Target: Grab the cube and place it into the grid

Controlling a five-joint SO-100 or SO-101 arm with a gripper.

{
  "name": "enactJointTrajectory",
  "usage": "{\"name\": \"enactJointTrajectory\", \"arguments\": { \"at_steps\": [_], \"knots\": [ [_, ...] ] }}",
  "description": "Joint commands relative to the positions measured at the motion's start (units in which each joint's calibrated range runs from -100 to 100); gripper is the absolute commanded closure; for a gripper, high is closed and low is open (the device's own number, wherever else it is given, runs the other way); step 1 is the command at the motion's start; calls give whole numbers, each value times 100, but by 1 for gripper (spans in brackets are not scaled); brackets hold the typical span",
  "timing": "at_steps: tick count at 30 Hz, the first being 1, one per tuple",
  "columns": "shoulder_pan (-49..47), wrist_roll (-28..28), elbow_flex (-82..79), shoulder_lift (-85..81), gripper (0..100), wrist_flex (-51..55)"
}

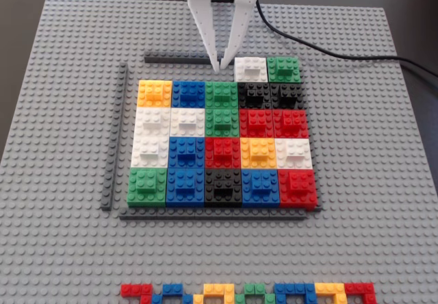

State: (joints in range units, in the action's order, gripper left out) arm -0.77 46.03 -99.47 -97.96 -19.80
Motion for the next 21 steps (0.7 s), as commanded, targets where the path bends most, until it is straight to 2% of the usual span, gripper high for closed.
{"name": "enactJointTrajectory", "arguments": {
  "at_steps": [1,21],
  "knots": [
    [36,-15,-53,-204,100,12],
    [36,-107,-53,-204,100,-8]
  ]
}}
